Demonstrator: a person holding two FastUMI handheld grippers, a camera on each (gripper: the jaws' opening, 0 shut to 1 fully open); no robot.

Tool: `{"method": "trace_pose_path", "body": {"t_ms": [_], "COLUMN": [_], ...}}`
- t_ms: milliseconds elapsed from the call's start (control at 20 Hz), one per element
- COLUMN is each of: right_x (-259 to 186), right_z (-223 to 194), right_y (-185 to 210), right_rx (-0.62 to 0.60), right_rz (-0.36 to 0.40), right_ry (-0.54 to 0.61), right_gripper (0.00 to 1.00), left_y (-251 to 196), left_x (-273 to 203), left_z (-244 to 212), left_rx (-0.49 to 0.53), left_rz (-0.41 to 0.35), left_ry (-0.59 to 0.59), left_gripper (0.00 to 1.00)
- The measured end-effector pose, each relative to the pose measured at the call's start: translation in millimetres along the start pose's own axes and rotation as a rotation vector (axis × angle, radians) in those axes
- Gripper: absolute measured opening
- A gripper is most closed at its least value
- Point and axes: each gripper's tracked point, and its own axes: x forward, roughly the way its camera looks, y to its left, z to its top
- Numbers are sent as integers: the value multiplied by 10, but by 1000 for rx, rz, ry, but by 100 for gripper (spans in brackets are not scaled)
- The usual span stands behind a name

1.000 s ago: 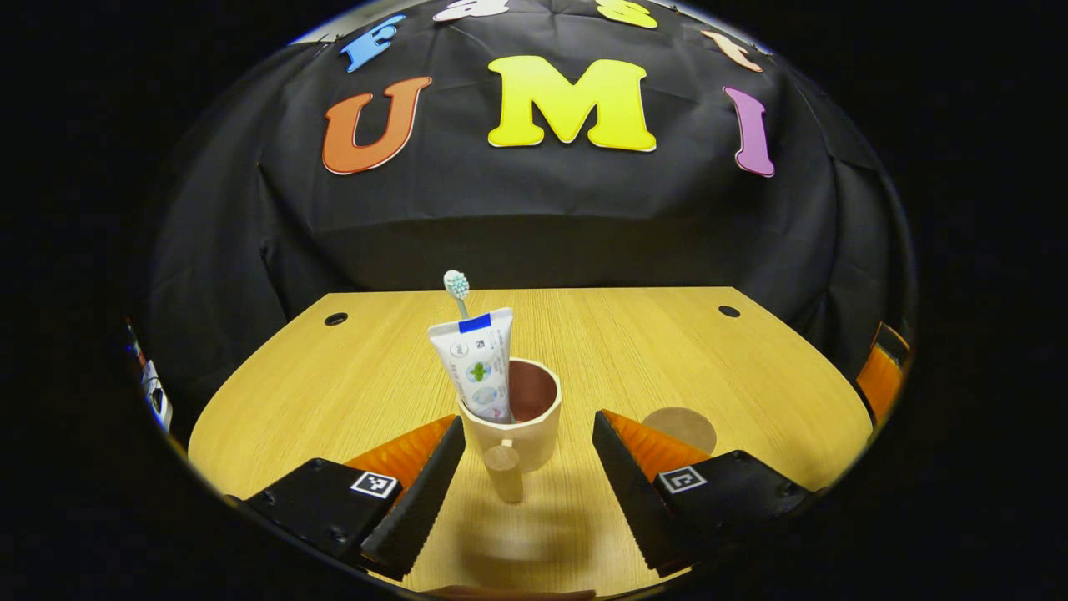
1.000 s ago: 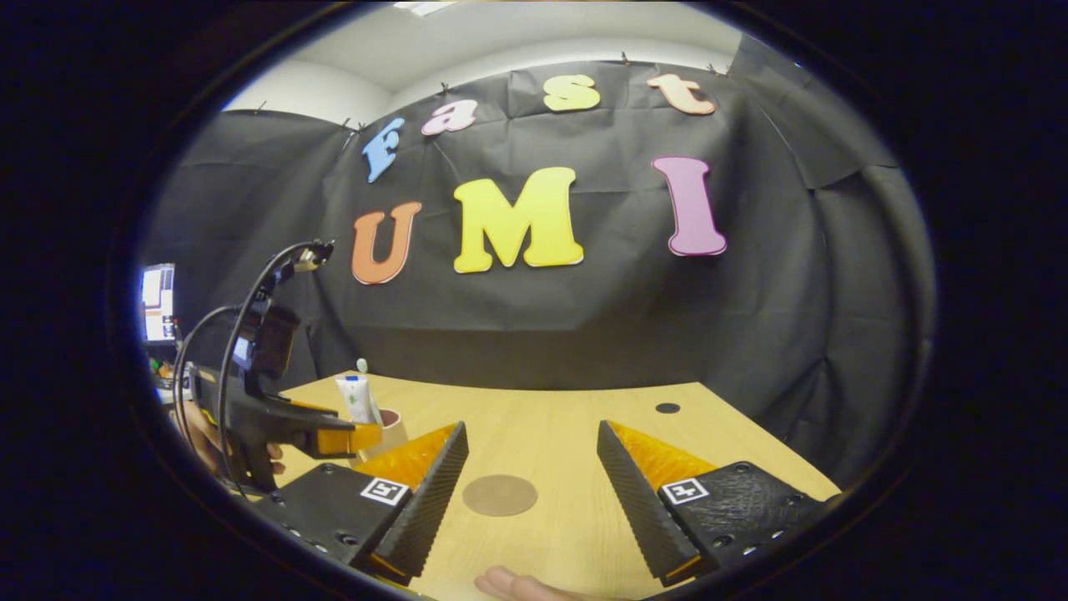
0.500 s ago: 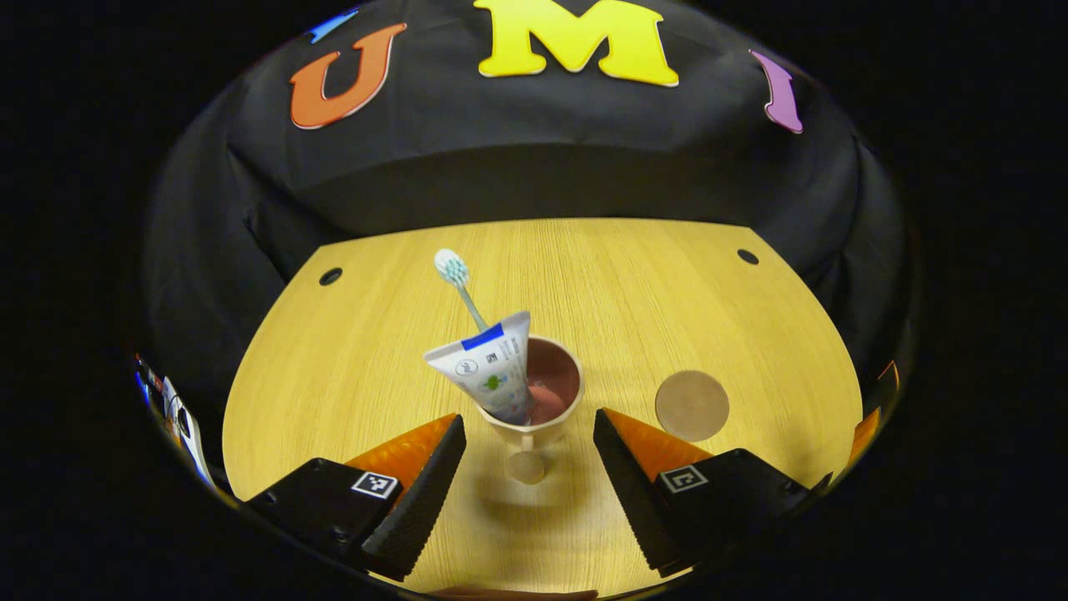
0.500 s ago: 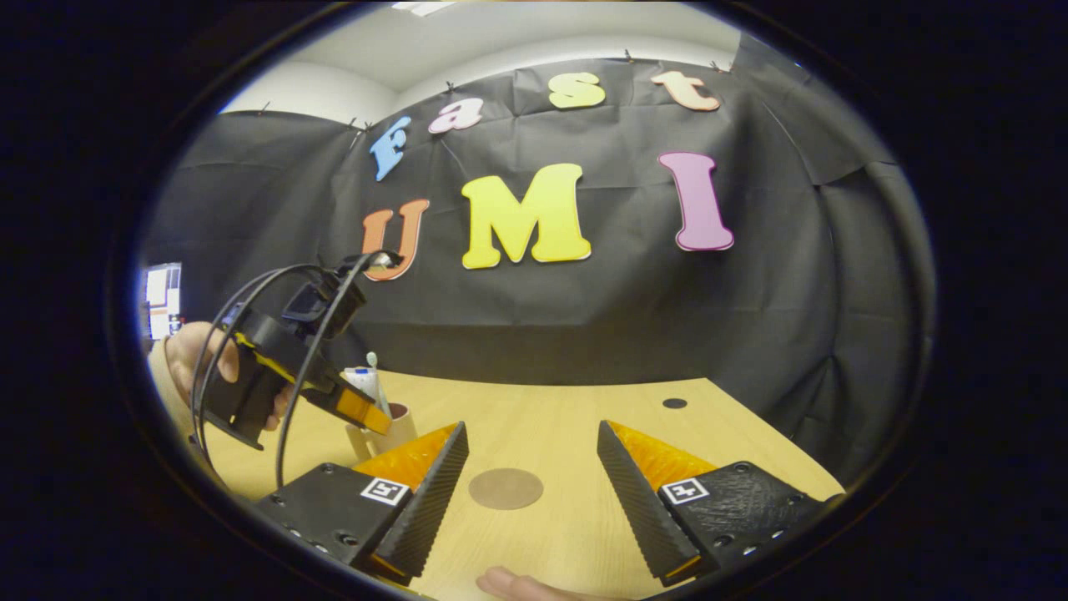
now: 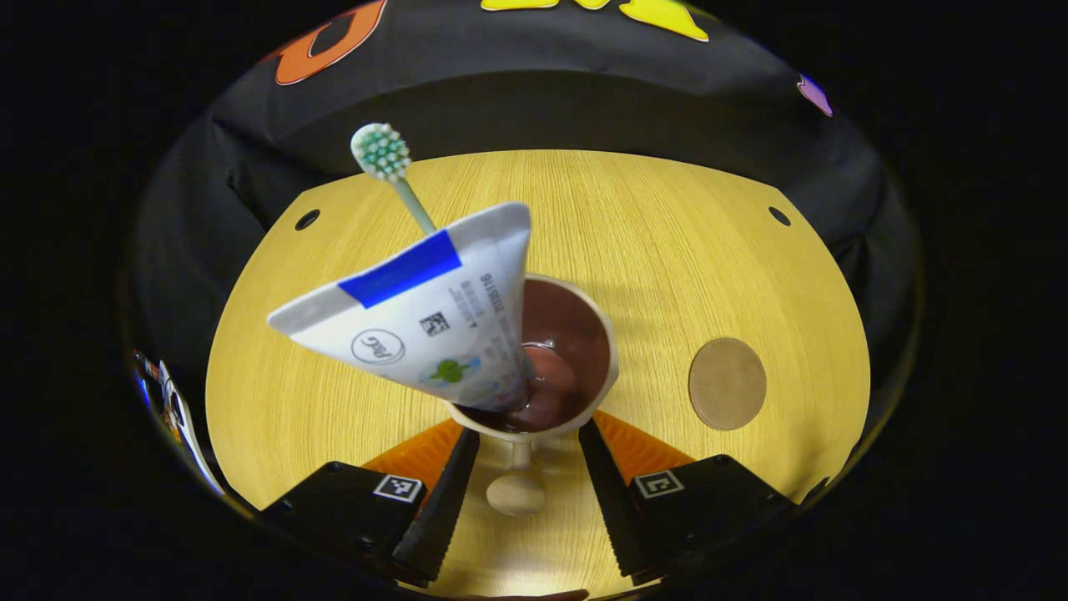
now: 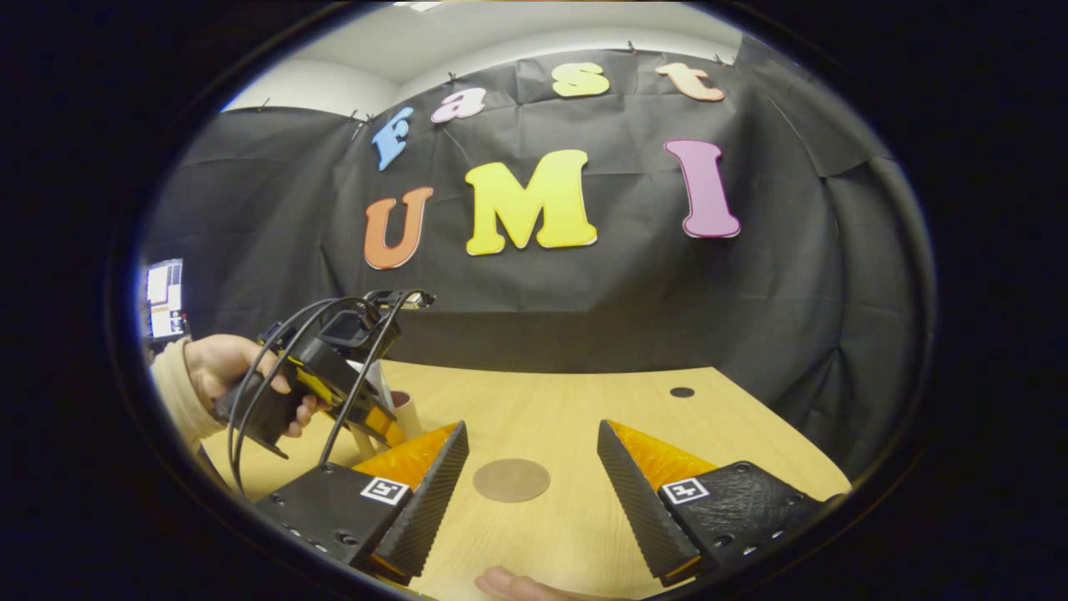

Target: Put the toothbrush and toothpaste on the desktop into the cup, then pick up the cup and place it on the coaster on the desktop.

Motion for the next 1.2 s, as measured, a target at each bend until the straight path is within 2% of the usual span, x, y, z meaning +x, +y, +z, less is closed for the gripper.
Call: {"method": "trace_pose_path", "body": {"t_ms": [100,200,250,750,800,850,900,950,1000,1050,1200], "right_x": [7,9,5,-19,-18,-25,-23,-30,-35,-32,-34], "right_z": [-11,-12,-8,45,50,55,62,69,89,88,111], "right_y": [1,1,0,-28,-31,-31,-35,-46,-61,-73,-137], "right_rx": [5,9,10,11,12,12,10,9,12,15,32], "right_rz": [0,2,2,-1,-1,-1,-2,-5,-8,-9,-20], "right_ry": [8,10,10,-7,-8,-9,-12,-14,-18,-19,-20], "right_gripper": [94,94,94,94,94,94,94,94,94,94,94], "left_y": [-15,-9,-42,-5,-48,-90,-137,-185,-244,-297,-465], "left_x": [-22,-135,-86,-154,-199,-236,-293,-344,-385,-435,-515], "left_z": [-49,-103,-90,-172,-164,-128,-87,-45,-13,21,79], "left_rx": [-13,-38,-41,-60,-59,-63,-64,-61,-53,-45,-8], "left_rz": [-5,-7,-5,-11,-17,-22,-25,-24,-23,-22,-37], "left_ry": [1,10,3,36,27,9,-11,-32,-52,-67,-99], "left_gripper": [70,58,28,26,26,31,26,26,31,26,25]}}
